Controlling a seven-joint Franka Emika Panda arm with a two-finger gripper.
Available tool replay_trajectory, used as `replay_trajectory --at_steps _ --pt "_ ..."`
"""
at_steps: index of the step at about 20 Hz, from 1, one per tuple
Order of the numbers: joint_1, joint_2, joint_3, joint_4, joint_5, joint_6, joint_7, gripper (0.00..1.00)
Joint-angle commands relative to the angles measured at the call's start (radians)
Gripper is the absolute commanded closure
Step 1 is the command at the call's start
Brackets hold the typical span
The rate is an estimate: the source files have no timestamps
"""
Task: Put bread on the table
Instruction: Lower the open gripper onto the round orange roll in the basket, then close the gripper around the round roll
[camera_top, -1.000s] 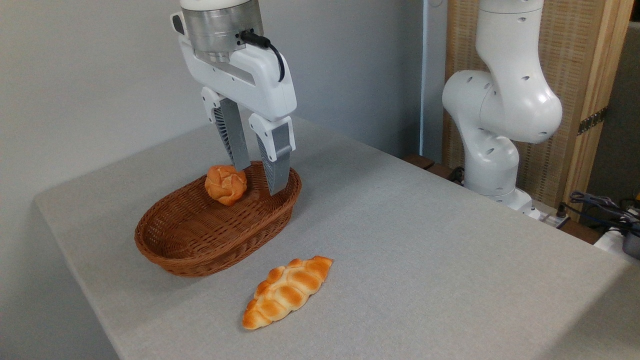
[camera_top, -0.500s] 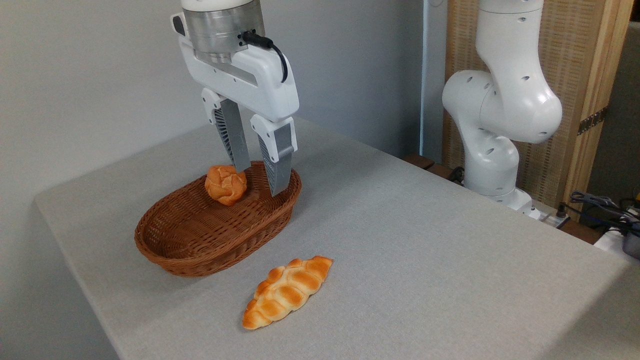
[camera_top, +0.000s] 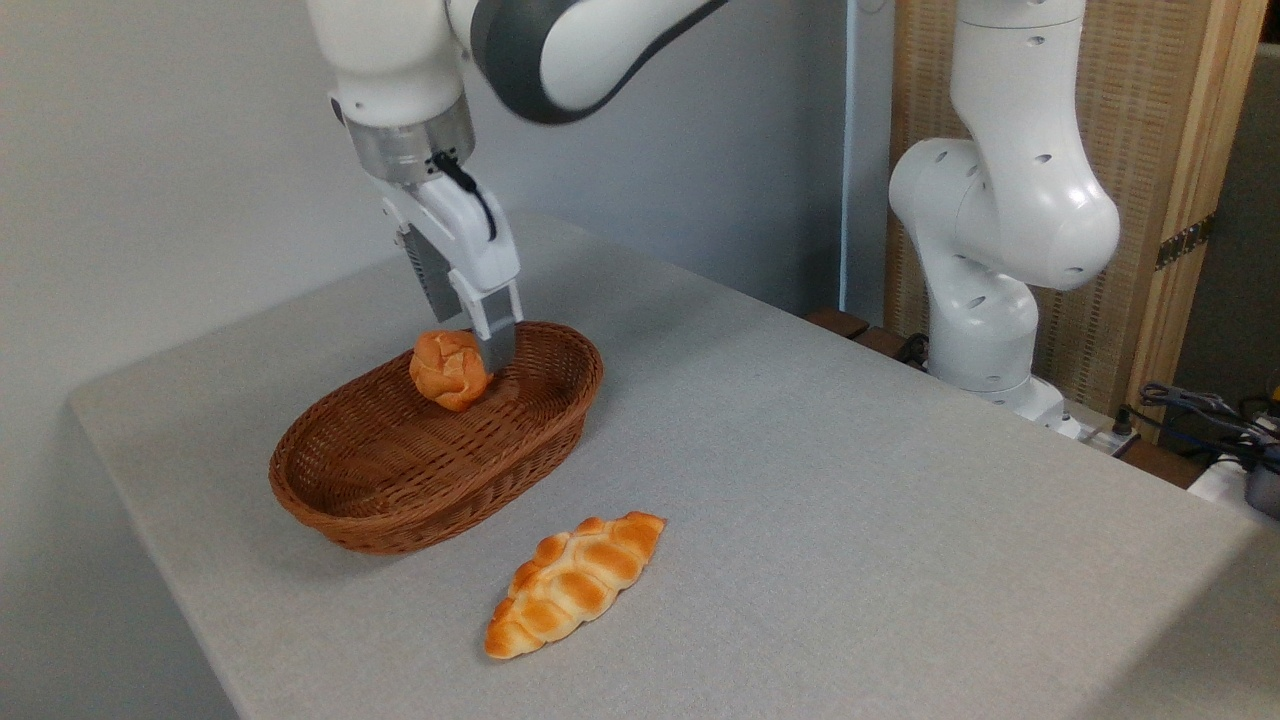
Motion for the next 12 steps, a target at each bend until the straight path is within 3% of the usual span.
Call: replay_trajectory --at_steps 1,6,12 --pt "-0.006 -0.014 -0.061 -0.118 -0.047 0.179 -0.039 0.00" --pt "-0.008 -0.009 -0.072 -0.144 -0.148 0.216 -0.038 0.00" --pt "-0.020 0.012 -0.103 -0.233 -0.156 0.331 -0.038 0.00"
